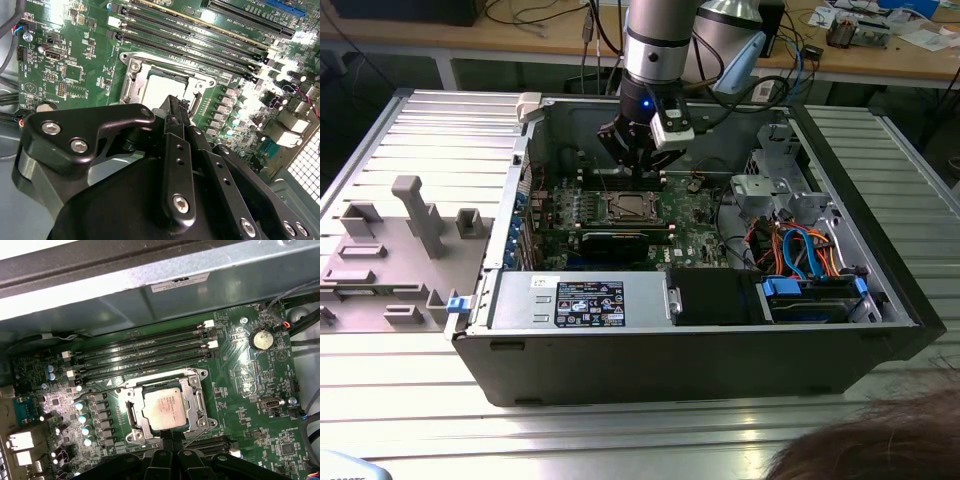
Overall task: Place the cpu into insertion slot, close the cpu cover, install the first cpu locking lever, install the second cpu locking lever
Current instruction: 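Install the first cpu locking lever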
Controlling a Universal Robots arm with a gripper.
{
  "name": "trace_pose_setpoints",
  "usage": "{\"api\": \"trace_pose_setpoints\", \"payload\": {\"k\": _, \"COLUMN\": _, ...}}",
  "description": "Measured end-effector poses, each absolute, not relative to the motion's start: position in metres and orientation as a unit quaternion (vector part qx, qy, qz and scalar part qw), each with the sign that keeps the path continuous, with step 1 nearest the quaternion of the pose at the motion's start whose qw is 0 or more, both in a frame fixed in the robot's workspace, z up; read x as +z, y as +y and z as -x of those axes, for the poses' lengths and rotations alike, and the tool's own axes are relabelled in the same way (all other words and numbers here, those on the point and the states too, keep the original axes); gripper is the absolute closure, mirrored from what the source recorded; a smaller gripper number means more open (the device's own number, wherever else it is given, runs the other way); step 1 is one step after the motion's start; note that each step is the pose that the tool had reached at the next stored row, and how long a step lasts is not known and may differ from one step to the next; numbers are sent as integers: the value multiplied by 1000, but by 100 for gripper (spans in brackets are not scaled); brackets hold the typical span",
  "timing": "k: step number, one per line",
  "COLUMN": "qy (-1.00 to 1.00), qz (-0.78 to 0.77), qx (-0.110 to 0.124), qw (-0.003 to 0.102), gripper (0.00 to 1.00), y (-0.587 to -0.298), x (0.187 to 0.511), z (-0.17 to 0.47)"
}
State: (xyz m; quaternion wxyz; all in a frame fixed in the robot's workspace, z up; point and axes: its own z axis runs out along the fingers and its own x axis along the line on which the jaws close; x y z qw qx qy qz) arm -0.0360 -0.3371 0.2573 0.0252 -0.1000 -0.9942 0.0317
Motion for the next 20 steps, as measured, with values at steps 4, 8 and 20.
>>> {"api": "trace_pose_setpoints", "payload": {"k": 4, "qy": -994, "qz": 97, "qx": 32, "qw": 25, "gripper": 89, "y": -337, "x": 257, "z": 36}}
{"api": "trace_pose_setpoints", "payload": {"k": 8, "qy": -995, "qz": 93, "qx": 32, "qw": 25, "gripper": 89, "y": -337, "x": 257, "z": 36}}
{"api": "trace_pose_setpoints", "payload": {"k": 20, "qy": -996, "qz": 83, "qx": 32, "qw": 25, "gripper": 89, "y": -337, "x": 257, "z": 36}}
